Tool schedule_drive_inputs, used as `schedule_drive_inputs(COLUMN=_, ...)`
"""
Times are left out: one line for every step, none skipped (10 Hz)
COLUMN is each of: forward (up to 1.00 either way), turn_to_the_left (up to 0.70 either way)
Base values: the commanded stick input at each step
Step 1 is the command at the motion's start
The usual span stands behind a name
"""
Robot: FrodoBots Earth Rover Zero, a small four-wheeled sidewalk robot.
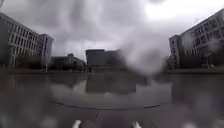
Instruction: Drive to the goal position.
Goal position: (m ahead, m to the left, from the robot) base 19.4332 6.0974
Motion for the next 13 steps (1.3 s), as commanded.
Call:
schedule_drive_inputs(forward=0.7, turn_to_the_left=-0.21)
schedule_drive_inputs(forward=0.7, turn_to_the_left=-0.33)
schedule_drive_inputs(forward=0.7, turn_to_the_left=-0.01)
schedule_drive_inputs(forward=0.7, turn_to_the_left=0.0)
schedule_drive_inputs(forward=0.7, turn_to_the_left=0.0)
schedule_drive_inputs(forward=0.7, turn_to_the_left=0.0)
schedule_drive_inputs(forward=0.7, turn_to_the_left=0.0)
schedule_drive_inputs(forward=0.7, turn_to_the_left=0.0)
schedule_drive_inputs(forward=0.7, turn_to_the_left=0.0)
schedule_drive_inputs(forward=0.7, turn_to_the_left=0.0)
schedule_drive_inputs(forward=0.7, turn_to_the_left=0.0)
schedule_drive_inputs(forward=0.7, turn_to_the_left=0.0)
schedule_drive_inputs(forward=0.7, turn_to_the_left=0.0)
